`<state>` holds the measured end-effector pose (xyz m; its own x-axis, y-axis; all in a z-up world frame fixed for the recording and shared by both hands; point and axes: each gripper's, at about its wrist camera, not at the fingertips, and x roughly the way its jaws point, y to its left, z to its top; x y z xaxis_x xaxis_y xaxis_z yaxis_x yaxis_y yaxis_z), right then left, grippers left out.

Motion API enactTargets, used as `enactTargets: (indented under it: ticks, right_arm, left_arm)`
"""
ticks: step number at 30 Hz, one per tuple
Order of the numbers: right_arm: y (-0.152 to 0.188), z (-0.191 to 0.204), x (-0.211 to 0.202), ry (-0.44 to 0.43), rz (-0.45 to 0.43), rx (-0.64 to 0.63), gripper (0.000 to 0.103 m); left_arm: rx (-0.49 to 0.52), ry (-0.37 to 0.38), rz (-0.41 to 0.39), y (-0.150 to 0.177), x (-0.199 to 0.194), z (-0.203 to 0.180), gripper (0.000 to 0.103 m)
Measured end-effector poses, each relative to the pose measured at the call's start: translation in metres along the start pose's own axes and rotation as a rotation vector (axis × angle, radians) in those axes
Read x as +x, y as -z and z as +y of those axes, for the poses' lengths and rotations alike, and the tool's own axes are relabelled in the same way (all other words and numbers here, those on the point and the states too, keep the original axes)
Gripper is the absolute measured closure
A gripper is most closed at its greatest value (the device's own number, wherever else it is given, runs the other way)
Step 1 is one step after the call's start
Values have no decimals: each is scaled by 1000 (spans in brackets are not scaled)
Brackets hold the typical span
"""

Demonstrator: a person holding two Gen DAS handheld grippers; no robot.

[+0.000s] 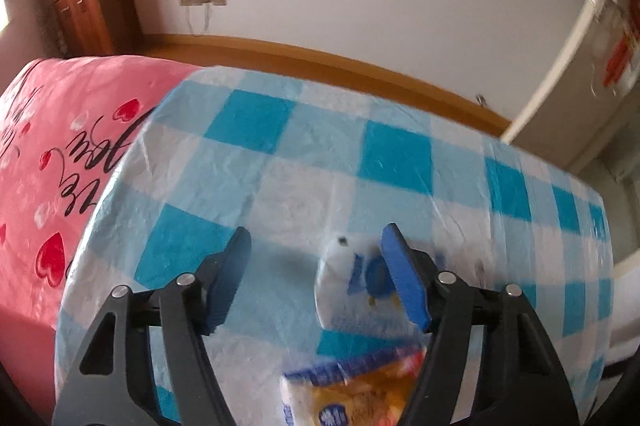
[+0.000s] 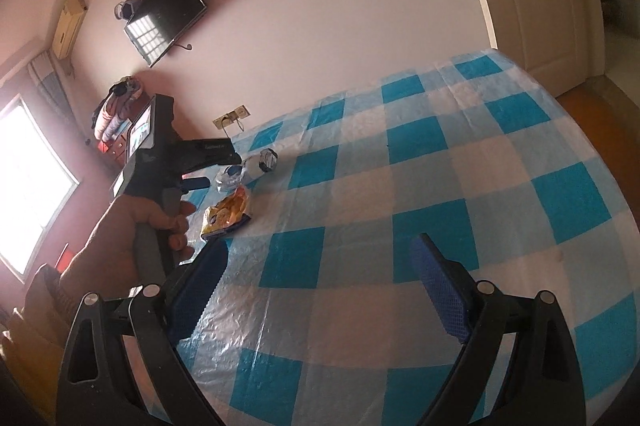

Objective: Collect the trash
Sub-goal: 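Grasp the white MAGICDAY yogurt bottle with the left gripper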

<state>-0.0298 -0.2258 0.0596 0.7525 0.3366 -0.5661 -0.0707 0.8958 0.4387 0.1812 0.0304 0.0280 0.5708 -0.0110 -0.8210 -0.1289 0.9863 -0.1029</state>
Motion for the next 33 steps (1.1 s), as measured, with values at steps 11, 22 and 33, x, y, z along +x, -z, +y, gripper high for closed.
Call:
enactTargets:
  ticks: [11, 22, 33]
  right_arm:
    - [-3, -6, -6, 4, -15, 11, 11]
    - [-8, -25, -15, 24, -33, 49, 11]
    - [1, -7, 6, -46, 85, -16, 11]
  left_arm:
    - [103, 101, 42, 48, -26, -20, 48]
    - [213, 277, 97, 110, -68, -56, 49]
    - [385, 149, -39, 58, -78, -42, 39]
